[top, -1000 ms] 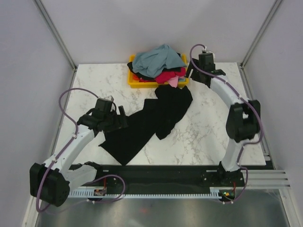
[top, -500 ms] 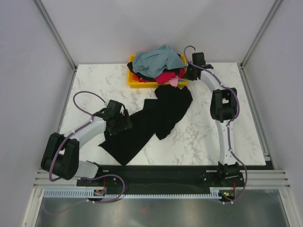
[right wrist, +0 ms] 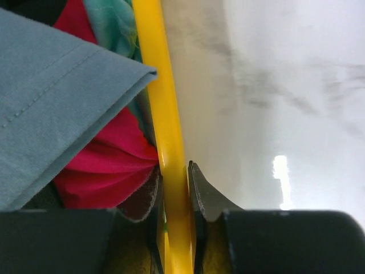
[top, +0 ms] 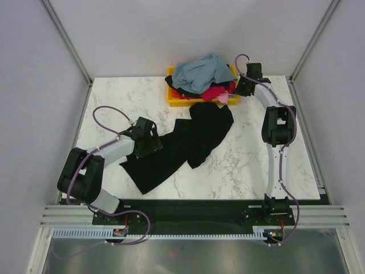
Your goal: Fold and stack the t-shirts
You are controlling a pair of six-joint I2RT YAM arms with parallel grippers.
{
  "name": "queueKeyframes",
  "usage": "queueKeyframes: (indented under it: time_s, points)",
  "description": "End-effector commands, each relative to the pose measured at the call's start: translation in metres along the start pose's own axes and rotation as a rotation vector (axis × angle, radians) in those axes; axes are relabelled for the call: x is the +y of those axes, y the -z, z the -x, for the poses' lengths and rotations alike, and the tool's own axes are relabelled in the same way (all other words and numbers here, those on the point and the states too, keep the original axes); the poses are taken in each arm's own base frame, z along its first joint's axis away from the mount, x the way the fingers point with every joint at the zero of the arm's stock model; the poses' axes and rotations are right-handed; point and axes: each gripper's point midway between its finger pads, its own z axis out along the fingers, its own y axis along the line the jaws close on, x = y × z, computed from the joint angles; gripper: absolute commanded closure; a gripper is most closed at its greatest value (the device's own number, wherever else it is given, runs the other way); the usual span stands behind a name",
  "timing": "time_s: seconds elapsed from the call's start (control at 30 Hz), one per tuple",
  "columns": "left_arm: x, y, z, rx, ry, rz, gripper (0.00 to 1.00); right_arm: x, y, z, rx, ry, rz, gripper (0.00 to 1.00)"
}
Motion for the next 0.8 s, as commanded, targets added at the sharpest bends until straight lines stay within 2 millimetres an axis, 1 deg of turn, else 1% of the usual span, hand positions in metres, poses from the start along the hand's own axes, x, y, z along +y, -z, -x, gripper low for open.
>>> queueKeyframes:
  time_s: [0.0, 0.03, 0.1, 0.13, 0.17, 0.2, 0.27, 0.3, 0.37, 0.4, 0.47, 0.5, 0.57, 0.6, 0.63, 0.67, 0.7, 0.73, 0.77]
  points:
    - [0.02, -0.016, -0.03, 0.092, 0.017, 0.073, 0.16, -0.165, 0.046, 0.083, -0.209, -0.213, -0.352, 1.0]
    - [0.02, -0.014, -0.031, 0.098, 0.016, 0.068, 0.16, -0.175, 0.051, 0.091, -0.229, -0.211, -0.367, 1.0]
    - [0.02, -0.012, -0.036, 0.114, 0.015, 0.059, 0.16, -0.197, 0.057, 0.098, -0.247, -0.208, -0.415, 1.0]
    - [0.021, -0.011, -0.038, 0.118, 0.013, 0.057, 0.16, -0.216, 0.065, 0.107, -0.268, -0.202, -0.444, 1.0]
    - [0.022, -0.01, -0.039, 0.119, 0.014, 0.052, 0.16, -0.233, 0.069, 0.109, -0.277, -0.203, -0.491, 1.0]
    - [0.021, -0.008, -0.041, 0.126, 0.015, 0.042, 0.16, -0.258, 0.079, 0.113, -0.292, -0.218, -0.533, 1.0]
    - [0.021, -0.005, -0.044, 0.136, 0.016, 0.032, 0.17, -0.285, 0.092, 0.124, -0.33, -0.257, -0.571, 1.0]
    - [0.019, -0.004, -0.046, 0.143, 0.016, 0.022, 0.17, -0.309, 0.107, 0.133, -0.363, -0.295, -0.595, 1.0]
    - [0.018, -0.003, -0.047, 0.151, 0.014, 0.011, 0.17, -0.33, 0.122, 0.14, -0.4, -0.342, -0.616, 1.0]
    - [0.017, -0.003, -0.048, 0.158, 0.016, 0.006, 0.17, -0.346, 0.132, 0.146, -0.427, -0.36, -0.63, 0.98]
    - [0.013, -0.002, -0.048, 0.162, 0.014, -0.003, 0.17, -0.355, 0.137, 0.152, -0.454, -0.358, -0.624, 0.86]
    - [0.014, -0.004, -0.049, 0.167, 0.011, 0.003, 0.17, -0.36, 0.141, 0.159, -0.483, -0.361, -0.621, 0.83]
    - [0.01, -0.005, -0.049, 0.17, 0.001, -0.002, 0.17, -0.364, 0.137, 0.163, -0.499, -0.374, -0.602, 0.73]
    - [0.008, -0.005, -0.049, 0.17, -0.002, -0.004, 0.17, -0.361, 0.134, 0.166, -0.506, -0.372, -0.581, 0.61]
    - [0.007, -0.005, -0.05, 0.17, -0.009, -0.005, 0.17, -0.355, 0.131, 0.172, -0.513, -0.364, -0.537, 0.32]
    - [0.002, -0.004, -0.052, 0.184, -0.009, -0.026, 0.17, -0.353, 0.131, 0.173, -0.512, -0.372, -0.525, 0.18]
    - [0.001, -0.004, -0.052, 0.186, -0.01, -0.028, 0.17, -0.352, 0.128, 0.165, -0.495, -0.391, -0.521, 0.11]
    - [0.0, -0.001, -0.053, 0.184, -0.015, -0.035, 0.17, -0.345, 0.144, 0.173, -0.514, -0.398, -0.516, 0.09]
    - [-0.002, 0.0, -0.054, 0.181, -0.017, -0.044, 0.17, -0.341, 0.151, 0.174, -0.52, -0.405, -0.513, 0.09]
